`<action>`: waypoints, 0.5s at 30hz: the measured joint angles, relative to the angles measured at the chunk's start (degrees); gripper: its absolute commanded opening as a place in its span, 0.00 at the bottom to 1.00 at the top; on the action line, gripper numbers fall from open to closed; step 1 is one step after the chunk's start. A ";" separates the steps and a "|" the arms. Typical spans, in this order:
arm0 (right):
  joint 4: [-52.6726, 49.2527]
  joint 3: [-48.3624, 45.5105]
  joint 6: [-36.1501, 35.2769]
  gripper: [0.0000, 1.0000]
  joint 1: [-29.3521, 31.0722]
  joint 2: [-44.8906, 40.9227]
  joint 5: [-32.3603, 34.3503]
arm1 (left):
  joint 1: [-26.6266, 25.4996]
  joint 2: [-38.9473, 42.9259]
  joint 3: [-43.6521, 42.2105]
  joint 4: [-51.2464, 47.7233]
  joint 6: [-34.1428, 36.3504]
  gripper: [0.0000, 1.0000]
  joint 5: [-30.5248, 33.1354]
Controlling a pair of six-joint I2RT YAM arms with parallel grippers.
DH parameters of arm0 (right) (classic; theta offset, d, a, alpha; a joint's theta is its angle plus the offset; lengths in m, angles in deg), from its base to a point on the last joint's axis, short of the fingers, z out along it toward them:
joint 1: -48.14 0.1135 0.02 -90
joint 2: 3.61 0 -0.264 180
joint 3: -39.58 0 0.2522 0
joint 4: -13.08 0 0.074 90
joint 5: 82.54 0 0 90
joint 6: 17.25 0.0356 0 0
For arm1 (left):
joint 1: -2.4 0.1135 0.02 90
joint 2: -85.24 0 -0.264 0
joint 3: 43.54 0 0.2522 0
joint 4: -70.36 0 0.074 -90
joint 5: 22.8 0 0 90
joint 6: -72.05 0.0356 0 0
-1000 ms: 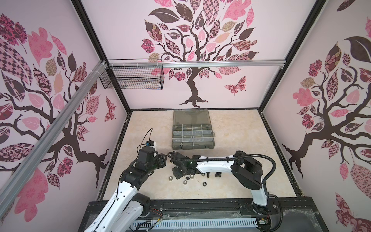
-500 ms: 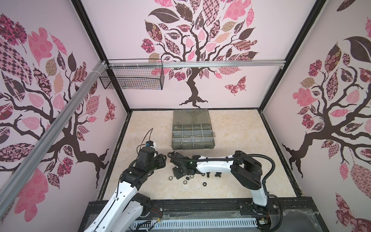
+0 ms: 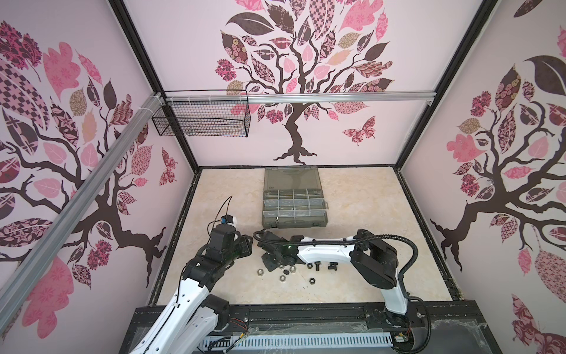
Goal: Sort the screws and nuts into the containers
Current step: 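Lower the right gripper and close it on the silver wing nut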
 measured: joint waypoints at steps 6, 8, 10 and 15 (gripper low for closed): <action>-0.96 0.00 -1.01 0.32 0.02 0.00 0.48 | 0.00 0.00 0.00 0.04 -0.02 0.39 0.04; -1.14 0.00 -1.31 0.32 0.07 0.00 0.48 | 0.00 0.00 0.00 0.04 -0.02 0.38 0.04; -1.20 0.00 -1.46 0.31 0.15 0.00 0.50 | 0.00 -0.07 0.00 0.07 -0.02 0.39 0.04; -1.33 0.00 -1.92 0.28 0.39 0.00 0.50 | 0.00 -0.26 0.00 0.24 -0.04 0.39 0.02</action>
